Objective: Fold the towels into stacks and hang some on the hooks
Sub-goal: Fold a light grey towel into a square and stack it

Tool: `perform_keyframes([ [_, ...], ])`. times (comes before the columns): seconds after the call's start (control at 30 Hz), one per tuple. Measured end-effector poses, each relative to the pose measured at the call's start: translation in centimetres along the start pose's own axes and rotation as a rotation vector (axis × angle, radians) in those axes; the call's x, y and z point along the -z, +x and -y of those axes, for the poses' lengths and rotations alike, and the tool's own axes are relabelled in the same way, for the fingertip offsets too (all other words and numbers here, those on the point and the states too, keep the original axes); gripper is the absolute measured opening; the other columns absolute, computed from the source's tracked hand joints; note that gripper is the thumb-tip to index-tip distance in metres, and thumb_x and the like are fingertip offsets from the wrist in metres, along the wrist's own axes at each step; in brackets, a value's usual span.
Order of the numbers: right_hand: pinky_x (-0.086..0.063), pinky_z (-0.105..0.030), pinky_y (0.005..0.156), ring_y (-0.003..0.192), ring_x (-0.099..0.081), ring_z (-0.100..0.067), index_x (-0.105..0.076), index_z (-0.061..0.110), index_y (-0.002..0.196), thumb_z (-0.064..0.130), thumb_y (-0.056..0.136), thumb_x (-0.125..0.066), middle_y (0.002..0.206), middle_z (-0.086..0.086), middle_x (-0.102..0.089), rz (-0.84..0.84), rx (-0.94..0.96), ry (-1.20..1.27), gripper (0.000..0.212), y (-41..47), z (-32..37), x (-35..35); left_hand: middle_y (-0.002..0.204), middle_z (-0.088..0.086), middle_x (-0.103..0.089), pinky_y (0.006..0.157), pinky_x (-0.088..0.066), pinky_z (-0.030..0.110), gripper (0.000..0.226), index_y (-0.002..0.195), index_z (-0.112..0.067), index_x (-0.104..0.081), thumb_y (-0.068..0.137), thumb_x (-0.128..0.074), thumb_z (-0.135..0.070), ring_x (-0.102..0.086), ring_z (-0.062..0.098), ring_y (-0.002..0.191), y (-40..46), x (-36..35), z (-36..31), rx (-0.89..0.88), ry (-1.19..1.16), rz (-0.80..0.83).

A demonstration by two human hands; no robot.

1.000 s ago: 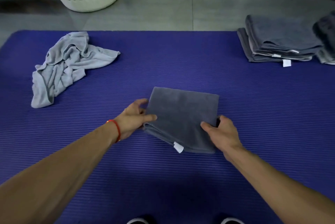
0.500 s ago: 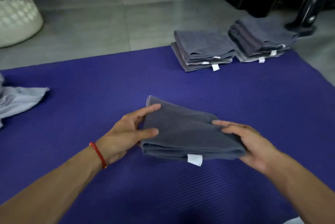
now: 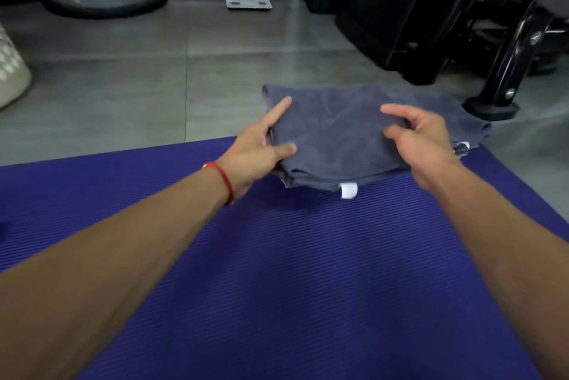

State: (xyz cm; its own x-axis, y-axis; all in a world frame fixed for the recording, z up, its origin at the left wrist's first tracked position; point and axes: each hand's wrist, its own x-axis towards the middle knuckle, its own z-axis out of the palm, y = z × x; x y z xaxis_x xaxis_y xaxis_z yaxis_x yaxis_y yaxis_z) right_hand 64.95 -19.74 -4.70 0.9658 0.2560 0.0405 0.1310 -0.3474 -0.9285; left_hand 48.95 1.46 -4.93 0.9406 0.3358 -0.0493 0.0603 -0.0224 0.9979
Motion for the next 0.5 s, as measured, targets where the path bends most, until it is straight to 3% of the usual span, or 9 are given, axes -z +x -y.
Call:
perform_keyframes([
  [0.07,-0.052,-0.027,0.101,0.112,-0.066,-0.012,-0.067,0.027,0.132,0.011,0.089,-0.062,0.127,0.002,-0.068,-0.046,0.007,-0.141,0.047,3.6,0.1,-0.7,0.139,-0.009,-0.053,0.081,-0.059,0.035,0.079,0.16,-0.027,-0.021,0.097,-0.058,0.004,-0.065,0.018,0.114,3.0,-0.2,-0.2,-0.023,-0.021,-0.07],
  [0.1,-0.048,-0.034,0.108,0.12,-0.063,-0.02,-0.062,0.026,0.138,0.017,0.091,-0.061,0.134,-0.003,-0.065,-0.067,-0.023,-0.278,0.048,4.4,-0.2,-1.3,0.133,-0.007,-0.054,0.074,-0.06,0.035,0.078,0.16,-0.026,-0.016,0.1,-0.056,0.0,-0.067,0.022,0.103,4.0,-0.2,0.2,-0.003,-0.003,-0.1],
  [0.17,-0.042,-0.049,0.109,0.131,-0.052,-0.035,-0.056,0.022,0.143,0.023,0.095,-0.057,0.143,-0.012,-0.056,-0.074,-0.003,-0.605,0.048,3.3,-1.5,-3.4,0.125,0.001,-0.056,0.068,-0.061,0.041,0.074,0.161,-0.027,-0.007,0.105,-0.053,-0.014,-0.066,0.025,0.078,4.3,0.5,2.2,0.133,0.085,-0.156],
  [0.2,-0.041,-0.053,0.106,0.131,-0.05,-0.037,-0.058,0.021,0.14,0.022,0.095,-0.057,0.142,-0.013,-0.054,-0.075,0.078,-0.707,0.045,1.5,-2.5,-4.6,0.124,0.003,-0.055,0.073,-0.062,0.047,0.071,0.161,-0.028,-0.007,0.105,-0.052,-0.021,-0.067,0.027,0.076,3.4,1.1,3.9,0.21,0.155,-0.158],
  [0.27,-0.046,-0.052,0.098,0.122,-0.053,-0.034,-0.063,0.02,0.129,0.017,0.092,-0.059,0.132,-0.01,-0.057,-0.015,0.294,-0.78,0.038,-3.7,-5.1,-7.0,0.122,0.003,-0.057,0.088,-0.058,0.05,0.064,0.157,-0.033,-0.022,0.103,-0.053,-0.026,-0.069,0.028,0.09,-1.2,3.3,8.3,0.243,0.435,-0.058],
  [0.33,-0.047,-0.051,0.1,0.121,-0.054,-0.028,-0.064,0.019,0.127,0.015,0.086,-0.065,0.134,-0.007,-0.056,0.102,0.439,-0.822,0.041,-9.8,-8.1,-8.9,0.141,-0.007,-0.049,0.104,-0.049,0.037,0.055,0.148,-0.041,-0.036,0.098,-0.055,-0.029,-0.065,0.017,0.11,-8.4,6.4,13.0,0.106,0.771,0.072],
  [0.4,-0.045,-0.049,0.106,0.126,-0.051,-0.025,-0.062,0.02,0.13,0.016,0.081,-0.07,0.141,-0.005,-0.051,0.255,0.569,-0.838,0.049,-15.4,-10.9,-10.7,0.159,-0.014,-0.032,0.112,-0.037,0.026,0.051,0.146,-0.038,-0.045,0.095,-0.048,-0.037,-0.052,0.007,0.131,-16.4,9.8,16.8,-0.041,1.016,0.164],
  [0.5,-0.034,-0.054,0.118,0.147,-0.034,-0.025,-0.042,0.027,0.151,0.026,0.096,-0.057,0.162,-0.003,-0.031,0.608,0.682,-0.878,0.057,-21.6,-12.9,-12.9,0.162,-0.007,-0.034,0.113,-0.03,0.039,0.053,0.152,-0.034,-0.043,0.103,-0.027,-0.046,-0.039,0.012,0.143,-27.0,14.2,19.7,-0.076,1.34,0.204],
])
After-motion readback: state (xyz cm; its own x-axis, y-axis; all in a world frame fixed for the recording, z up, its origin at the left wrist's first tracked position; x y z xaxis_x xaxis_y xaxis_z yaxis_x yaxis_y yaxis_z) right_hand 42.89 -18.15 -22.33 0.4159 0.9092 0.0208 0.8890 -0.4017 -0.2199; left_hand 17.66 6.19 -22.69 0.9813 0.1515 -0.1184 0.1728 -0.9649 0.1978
